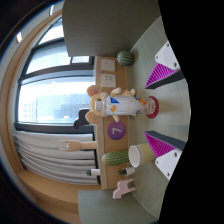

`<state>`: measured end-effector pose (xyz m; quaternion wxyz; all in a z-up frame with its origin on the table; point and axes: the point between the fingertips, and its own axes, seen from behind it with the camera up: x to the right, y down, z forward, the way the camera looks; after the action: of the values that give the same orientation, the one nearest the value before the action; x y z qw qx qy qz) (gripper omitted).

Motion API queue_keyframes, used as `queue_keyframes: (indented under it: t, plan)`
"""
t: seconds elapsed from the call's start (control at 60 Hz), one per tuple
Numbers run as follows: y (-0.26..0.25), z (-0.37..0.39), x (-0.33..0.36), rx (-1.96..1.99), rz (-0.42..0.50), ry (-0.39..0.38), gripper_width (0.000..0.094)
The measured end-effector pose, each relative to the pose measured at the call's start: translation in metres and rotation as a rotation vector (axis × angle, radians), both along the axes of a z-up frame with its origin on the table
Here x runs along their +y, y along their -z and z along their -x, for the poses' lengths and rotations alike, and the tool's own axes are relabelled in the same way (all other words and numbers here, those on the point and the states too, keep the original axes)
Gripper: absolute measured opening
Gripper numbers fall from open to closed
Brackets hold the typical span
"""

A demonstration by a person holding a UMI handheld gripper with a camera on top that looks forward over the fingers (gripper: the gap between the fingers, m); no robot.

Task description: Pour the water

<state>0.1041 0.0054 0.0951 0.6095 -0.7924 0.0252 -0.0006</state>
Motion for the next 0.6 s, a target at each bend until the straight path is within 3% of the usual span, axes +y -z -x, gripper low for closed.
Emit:
queue_keyframes:
  t: [0.333,0.6]
  plan:
    - [-0.004,0.038,-0.131,0.092,0.063,0.036,0.0854]
    - [-0.039,0.052,-0.191,0.029,0.037,0.022,0.0851]
